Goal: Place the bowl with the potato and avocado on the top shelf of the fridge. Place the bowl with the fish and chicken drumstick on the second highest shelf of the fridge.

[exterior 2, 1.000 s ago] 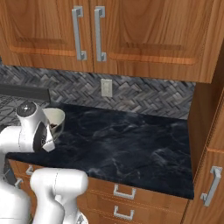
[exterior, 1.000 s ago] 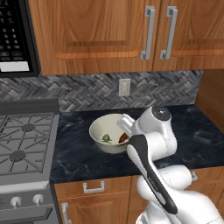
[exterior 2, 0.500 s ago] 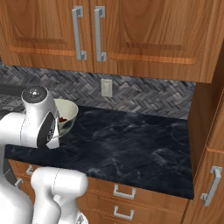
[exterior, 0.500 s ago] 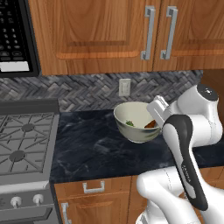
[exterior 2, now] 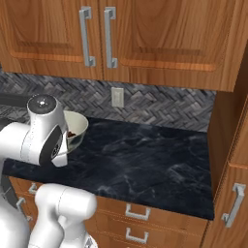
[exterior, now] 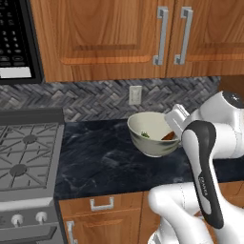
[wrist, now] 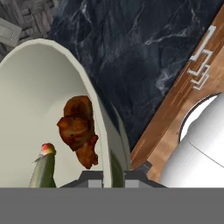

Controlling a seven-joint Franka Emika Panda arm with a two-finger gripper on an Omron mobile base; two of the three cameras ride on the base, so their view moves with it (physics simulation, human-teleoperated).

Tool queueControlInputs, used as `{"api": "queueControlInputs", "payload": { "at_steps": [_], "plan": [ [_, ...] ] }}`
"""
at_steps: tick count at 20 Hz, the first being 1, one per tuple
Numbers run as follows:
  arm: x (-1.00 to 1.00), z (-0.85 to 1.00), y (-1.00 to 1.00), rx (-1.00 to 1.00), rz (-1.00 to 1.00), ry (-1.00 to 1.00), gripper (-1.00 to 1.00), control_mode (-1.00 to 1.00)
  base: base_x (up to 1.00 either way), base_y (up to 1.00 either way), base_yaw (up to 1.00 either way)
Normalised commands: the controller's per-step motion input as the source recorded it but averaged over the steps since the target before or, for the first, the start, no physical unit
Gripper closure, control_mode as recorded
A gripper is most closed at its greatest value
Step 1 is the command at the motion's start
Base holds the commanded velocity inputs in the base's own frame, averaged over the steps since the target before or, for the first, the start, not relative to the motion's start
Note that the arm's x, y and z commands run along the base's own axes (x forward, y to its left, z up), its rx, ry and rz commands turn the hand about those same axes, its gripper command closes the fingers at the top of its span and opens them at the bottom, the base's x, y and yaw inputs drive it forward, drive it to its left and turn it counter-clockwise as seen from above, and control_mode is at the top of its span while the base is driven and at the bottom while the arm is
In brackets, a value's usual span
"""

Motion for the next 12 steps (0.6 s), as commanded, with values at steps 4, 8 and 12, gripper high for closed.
{"api": "queueControlInputs", "payload": {
  "at_steps": [4, 8, 12],
  "plan": [
    [0.0, 0.0, 0.0, 0.0, 0.0, 0.0, 1.0, 1.0, -0.16, 0.0, -0.35],
    [0.0, 0.0, 0.0, 0.0, 0.0, 0.0, 1.0, 1.0, -0.19, 0.0, -0.7],
    [0.0, 0.0, 0.0, 0.0, 0.0, 0.0, 1.0, 1.0, -0.23, 0.0, -0.88]
  ]
}}
